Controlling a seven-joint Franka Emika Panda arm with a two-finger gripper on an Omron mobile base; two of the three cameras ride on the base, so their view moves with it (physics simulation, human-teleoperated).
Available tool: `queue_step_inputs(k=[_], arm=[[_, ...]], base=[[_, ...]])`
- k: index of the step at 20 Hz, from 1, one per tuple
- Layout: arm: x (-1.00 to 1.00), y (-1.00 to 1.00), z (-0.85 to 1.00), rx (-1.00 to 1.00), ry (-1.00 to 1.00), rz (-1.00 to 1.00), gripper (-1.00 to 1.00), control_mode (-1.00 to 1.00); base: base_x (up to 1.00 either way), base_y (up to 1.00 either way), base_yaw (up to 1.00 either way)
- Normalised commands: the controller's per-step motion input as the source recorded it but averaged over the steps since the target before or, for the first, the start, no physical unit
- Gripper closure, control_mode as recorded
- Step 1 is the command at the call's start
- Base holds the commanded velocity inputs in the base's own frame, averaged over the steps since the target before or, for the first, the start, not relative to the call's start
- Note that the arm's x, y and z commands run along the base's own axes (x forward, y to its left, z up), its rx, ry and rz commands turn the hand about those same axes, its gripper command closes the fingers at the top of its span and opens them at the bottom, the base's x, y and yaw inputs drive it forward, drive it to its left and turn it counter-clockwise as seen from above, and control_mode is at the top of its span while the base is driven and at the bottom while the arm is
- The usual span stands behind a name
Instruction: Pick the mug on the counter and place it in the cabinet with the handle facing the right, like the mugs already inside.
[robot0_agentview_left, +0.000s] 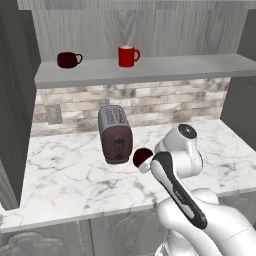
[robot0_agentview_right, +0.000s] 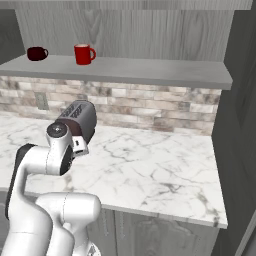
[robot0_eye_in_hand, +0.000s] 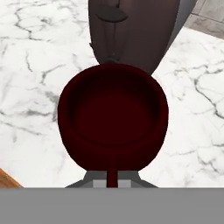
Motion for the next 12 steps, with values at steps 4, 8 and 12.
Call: queue_step_inputs(k=[4,8,12], arm=[[-0.13,-0.04,0.23,0.05,-0.03,0.17,1.00,-1.00],[-0.12,-0.03,0.23,0.06,-0.01,0.17,1.00,-1.00],[-0.12,-0.04,0.24,0.08,0.00,0.15,1.00,-1.00]], base=[[0.00,0.00,0.00],[0.00,0.00,0.00],[0.00,0.00,0.00]])
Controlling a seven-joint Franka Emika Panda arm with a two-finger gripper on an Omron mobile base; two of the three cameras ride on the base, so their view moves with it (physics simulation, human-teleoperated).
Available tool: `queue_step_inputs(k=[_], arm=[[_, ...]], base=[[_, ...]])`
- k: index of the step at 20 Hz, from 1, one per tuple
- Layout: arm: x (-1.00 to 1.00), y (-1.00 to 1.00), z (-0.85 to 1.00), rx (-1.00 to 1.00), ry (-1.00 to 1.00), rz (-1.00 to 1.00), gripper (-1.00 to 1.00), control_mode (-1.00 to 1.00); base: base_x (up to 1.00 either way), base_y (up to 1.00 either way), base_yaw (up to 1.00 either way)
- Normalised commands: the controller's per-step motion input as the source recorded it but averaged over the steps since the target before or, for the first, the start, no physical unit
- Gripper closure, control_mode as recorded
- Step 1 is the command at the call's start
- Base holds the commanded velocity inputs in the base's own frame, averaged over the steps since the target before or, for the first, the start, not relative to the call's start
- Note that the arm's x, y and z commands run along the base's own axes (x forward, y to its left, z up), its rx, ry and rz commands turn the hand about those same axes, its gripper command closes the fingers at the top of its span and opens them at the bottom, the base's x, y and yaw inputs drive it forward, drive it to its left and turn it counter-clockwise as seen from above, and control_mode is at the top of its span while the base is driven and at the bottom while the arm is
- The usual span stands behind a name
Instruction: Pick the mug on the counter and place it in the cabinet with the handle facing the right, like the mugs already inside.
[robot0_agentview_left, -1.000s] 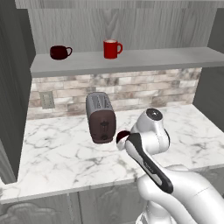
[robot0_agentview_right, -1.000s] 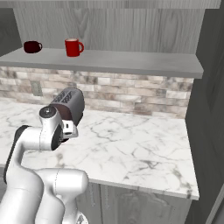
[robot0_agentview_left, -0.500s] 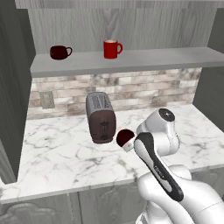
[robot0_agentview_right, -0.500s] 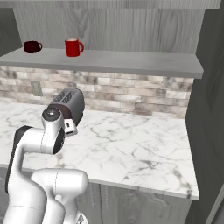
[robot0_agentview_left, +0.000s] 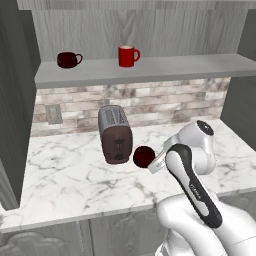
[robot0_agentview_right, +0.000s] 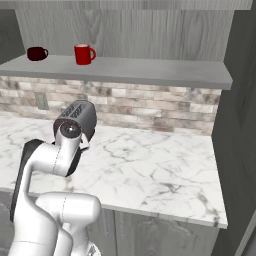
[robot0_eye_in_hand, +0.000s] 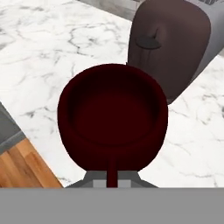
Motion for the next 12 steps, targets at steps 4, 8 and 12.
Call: queue_step_inputs(k=[4,8,12], arm=[[-0.17,-0.01,0.23,0.08,0.00,0.13,1.00,-1.00],[-0.19,0.00,0.21,0.07,0.00,0.13,1.00,-1.00],[-0.16,0.01,0.22,0.02,-0.03,0.12,1.00,-1.00]], base=[[0.00,0.00,0.00],[0.00,0.00,0.00],[0.00,0.00,0.00]])
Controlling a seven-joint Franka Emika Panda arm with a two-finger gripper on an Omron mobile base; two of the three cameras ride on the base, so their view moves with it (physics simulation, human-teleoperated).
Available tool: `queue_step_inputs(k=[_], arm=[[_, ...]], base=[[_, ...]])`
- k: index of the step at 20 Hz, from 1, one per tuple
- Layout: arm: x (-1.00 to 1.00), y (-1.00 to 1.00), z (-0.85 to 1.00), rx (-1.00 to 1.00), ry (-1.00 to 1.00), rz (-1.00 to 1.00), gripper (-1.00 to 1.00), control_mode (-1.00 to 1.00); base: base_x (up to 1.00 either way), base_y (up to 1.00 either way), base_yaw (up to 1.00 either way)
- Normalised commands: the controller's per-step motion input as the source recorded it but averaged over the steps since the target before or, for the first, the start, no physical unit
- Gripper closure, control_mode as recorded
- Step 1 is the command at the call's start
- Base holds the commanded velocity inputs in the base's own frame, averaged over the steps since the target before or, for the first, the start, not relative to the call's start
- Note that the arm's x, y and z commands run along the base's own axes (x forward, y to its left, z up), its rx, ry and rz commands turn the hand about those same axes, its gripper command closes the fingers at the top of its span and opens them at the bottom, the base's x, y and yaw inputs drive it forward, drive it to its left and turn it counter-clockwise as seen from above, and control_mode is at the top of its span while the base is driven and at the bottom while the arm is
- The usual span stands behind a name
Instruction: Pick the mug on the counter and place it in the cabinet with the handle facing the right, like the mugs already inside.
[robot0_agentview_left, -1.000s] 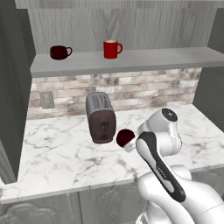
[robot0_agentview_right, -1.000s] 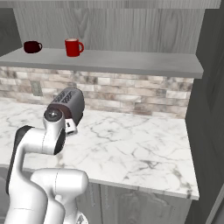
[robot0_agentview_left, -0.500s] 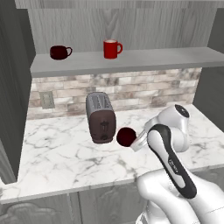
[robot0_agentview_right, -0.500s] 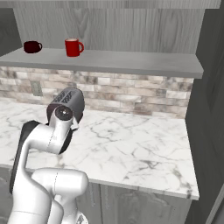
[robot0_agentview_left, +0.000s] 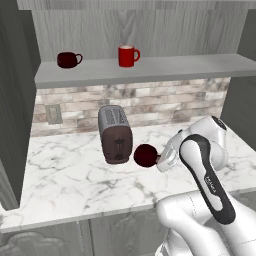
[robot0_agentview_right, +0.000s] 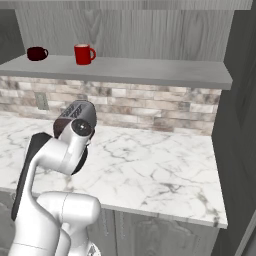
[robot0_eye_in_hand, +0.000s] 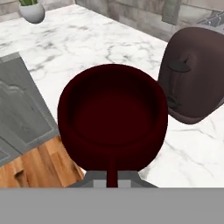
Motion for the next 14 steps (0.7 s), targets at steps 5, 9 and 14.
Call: queue_step_inputs(k=[5,9,14], arm=[[-0.12,0.00,0.22,0.00,-0.03,0.11,1.00,-1.00],[-0.08,-0.01,0.23,0.00,-0.03,0.10,1.00,-1.00],[-0.14,-0.04,0.27,0.01,-0.04,0.10,1.00,-1.00]], base=[[0.00,0.00,0.00],[0.00,0.00,0.00],[0.00,0.00,0.00]])
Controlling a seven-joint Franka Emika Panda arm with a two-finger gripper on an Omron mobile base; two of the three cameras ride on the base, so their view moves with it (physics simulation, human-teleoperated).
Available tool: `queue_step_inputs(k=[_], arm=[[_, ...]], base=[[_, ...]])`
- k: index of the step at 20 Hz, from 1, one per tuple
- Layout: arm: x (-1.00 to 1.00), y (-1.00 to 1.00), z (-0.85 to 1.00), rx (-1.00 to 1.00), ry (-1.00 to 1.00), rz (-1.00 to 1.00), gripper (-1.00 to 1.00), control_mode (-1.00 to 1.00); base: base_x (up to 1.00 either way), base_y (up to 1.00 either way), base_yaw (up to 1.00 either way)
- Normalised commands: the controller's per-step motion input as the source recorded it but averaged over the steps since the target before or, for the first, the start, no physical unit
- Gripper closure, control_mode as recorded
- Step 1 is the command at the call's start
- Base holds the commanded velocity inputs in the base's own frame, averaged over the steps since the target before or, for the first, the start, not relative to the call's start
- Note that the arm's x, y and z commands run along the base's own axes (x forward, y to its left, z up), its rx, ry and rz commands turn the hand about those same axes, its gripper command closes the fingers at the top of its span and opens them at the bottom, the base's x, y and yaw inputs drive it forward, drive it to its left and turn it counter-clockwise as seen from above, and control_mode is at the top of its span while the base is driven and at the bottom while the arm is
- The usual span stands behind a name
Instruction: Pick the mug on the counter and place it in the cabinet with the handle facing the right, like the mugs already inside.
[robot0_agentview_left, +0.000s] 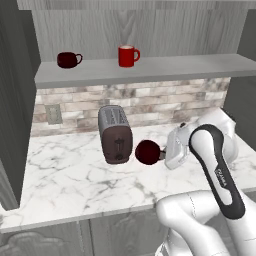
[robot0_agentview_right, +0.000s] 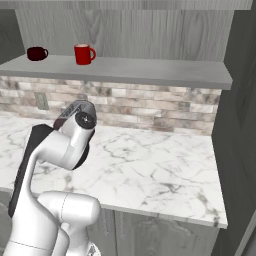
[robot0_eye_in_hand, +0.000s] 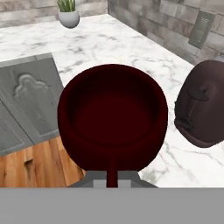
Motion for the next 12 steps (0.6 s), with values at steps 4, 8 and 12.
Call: queue_step_inputs(k=[4,8,12], arm=[[-0.05,-0.02,0.27,0.02,-0.03,0.10,1.00,-1.00],[-0.06,-0.04,0.34,0.01,-0.05,0.09,1.00,-1.00],[-0.01,-0.01,0.32,0.01,-0.03,0.08,1.00,-1.00]], base=[[0.00,0.00,0.00],[0.00,0.00,0.00],[0.00,0.00,0.00]])
